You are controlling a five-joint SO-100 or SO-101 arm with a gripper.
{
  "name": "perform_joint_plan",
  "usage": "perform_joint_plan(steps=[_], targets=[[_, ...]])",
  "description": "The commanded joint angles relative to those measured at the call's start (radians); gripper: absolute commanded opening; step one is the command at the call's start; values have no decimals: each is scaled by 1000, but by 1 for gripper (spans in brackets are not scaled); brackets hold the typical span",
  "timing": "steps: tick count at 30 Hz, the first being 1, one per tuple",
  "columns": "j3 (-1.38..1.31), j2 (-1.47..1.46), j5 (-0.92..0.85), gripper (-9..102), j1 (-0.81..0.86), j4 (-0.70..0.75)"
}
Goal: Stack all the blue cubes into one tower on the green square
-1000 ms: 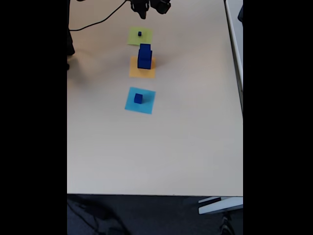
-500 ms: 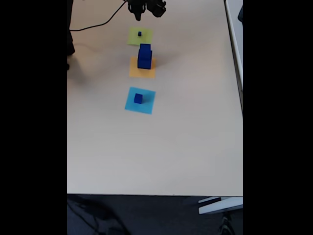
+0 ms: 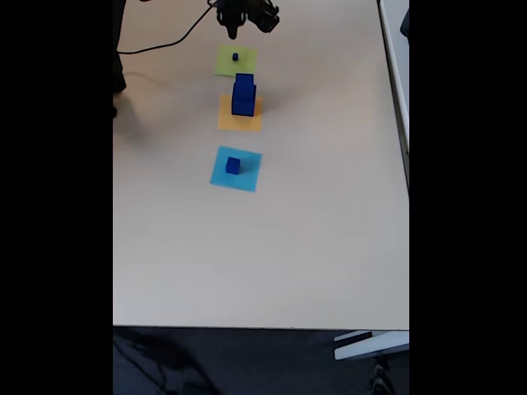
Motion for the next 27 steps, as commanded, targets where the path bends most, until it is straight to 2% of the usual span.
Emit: perform_joint_plan(steps=[1, 13, 27], targets=[[-8, 6, 23, 8, -9, -20], [-14, -6, 77, 24, -14, -21], [29, -58, -29, 24, 40, -98]])
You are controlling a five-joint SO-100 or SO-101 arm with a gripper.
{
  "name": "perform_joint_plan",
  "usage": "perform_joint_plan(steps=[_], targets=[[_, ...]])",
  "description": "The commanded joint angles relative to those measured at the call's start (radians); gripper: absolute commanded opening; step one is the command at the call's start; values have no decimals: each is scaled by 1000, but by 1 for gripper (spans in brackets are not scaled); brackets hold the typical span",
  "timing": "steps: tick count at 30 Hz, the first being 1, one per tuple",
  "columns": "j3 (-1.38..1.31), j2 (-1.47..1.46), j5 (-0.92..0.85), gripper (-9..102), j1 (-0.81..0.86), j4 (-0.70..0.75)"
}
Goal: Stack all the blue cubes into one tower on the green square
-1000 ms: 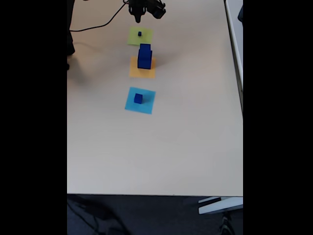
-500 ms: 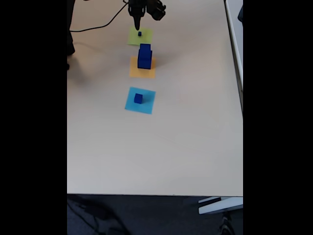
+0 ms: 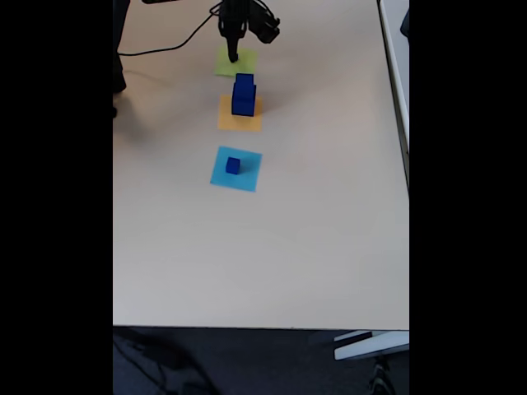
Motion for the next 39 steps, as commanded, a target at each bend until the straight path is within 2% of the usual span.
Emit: perform_joint_plan(steps=[1, 25, 39], targets=[[-11, 2, -29, 23, 17, -20], [-106, -92, 9, 23, -31, -29], [-120, -115, -12, 14, -25, -23]])
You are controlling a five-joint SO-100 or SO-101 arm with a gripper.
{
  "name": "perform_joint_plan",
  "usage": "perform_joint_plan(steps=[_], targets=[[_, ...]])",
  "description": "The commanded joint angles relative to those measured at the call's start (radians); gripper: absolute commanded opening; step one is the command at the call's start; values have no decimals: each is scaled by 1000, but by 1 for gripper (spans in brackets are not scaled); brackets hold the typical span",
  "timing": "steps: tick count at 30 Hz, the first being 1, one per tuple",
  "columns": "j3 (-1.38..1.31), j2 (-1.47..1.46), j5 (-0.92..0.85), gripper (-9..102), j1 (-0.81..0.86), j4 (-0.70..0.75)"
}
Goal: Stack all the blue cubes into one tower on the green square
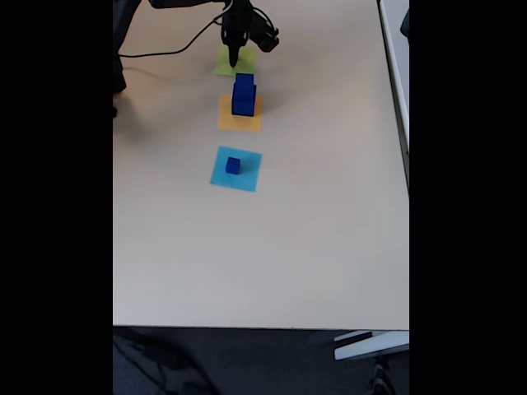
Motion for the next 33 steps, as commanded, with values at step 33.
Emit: perform_joint_plan(steps=[33], targets=[[-72, 112, -44, 0, 23, 12]])
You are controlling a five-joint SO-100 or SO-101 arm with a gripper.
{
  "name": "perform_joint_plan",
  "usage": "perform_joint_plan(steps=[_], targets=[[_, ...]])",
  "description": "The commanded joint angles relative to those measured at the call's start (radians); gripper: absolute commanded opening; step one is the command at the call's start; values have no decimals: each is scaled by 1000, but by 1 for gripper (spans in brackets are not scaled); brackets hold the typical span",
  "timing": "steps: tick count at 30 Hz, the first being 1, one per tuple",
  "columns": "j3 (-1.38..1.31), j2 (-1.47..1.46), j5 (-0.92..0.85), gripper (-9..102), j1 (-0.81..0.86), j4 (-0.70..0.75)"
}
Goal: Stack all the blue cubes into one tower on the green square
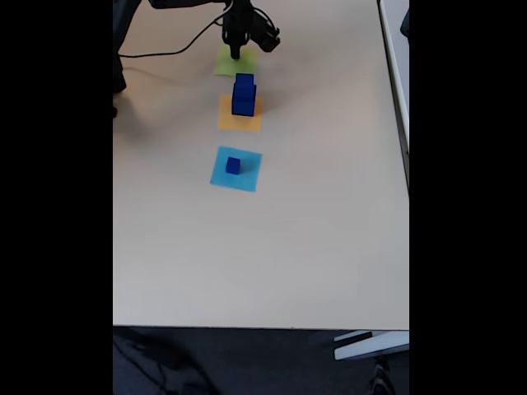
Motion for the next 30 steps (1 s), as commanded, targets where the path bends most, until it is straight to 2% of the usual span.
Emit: perform_joint_plan(steps=[1, 11, 17, 23, 30], targets=[[-91, 114, -20, 0, 14, 38], [-83, 288, -69, 0, 48, 114], [-86, 387, -230, 0, 150, 167], [-32, 472, -434, 0, 299, 147], [18, 509, -489, 0, 359, 147]])
